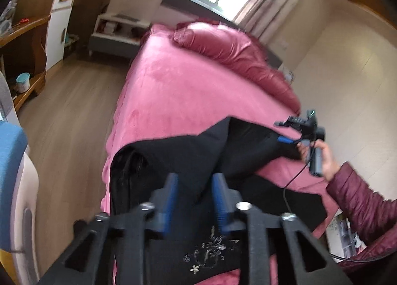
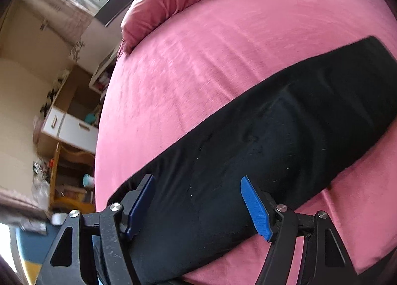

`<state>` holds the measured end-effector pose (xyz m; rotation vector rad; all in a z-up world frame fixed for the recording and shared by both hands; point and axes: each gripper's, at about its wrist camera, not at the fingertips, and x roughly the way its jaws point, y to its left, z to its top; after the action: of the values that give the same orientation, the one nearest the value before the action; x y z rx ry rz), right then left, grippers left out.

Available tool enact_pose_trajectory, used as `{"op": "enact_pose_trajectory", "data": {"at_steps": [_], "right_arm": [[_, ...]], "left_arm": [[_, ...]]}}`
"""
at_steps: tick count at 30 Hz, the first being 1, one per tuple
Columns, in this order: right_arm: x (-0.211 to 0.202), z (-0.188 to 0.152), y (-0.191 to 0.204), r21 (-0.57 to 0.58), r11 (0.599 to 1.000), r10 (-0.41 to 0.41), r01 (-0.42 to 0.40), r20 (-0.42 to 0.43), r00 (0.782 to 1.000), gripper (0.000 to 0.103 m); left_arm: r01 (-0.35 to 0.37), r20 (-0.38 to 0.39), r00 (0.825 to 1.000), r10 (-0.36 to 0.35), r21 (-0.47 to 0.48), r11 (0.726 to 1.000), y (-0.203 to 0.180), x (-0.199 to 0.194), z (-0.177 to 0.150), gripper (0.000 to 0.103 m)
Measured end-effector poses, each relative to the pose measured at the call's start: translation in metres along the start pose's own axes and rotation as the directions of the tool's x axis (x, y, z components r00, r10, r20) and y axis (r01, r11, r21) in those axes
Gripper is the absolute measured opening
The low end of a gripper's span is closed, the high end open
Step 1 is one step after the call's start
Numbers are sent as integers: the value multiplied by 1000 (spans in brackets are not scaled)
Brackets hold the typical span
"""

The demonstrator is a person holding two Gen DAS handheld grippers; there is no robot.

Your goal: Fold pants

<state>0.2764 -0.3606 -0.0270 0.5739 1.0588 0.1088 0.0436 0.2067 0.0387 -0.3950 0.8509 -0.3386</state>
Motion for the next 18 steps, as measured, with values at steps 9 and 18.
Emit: {"op": "enact_pose_trajectory", "data": {"at_steps": [9, 18], "right_arm": [[13, 7, -6, 43, 999, 28, -27, -18, 999, 73], [25, 12, -1, 36, 999, 29, -28, -29, 999, 73]], "left_arm": [[-72, -133, 985, 111, 266, 961, -52, 80, -6, 73], [-224, -202, 943, 265, 201, 954, -33, 126, -28, 40]]}}
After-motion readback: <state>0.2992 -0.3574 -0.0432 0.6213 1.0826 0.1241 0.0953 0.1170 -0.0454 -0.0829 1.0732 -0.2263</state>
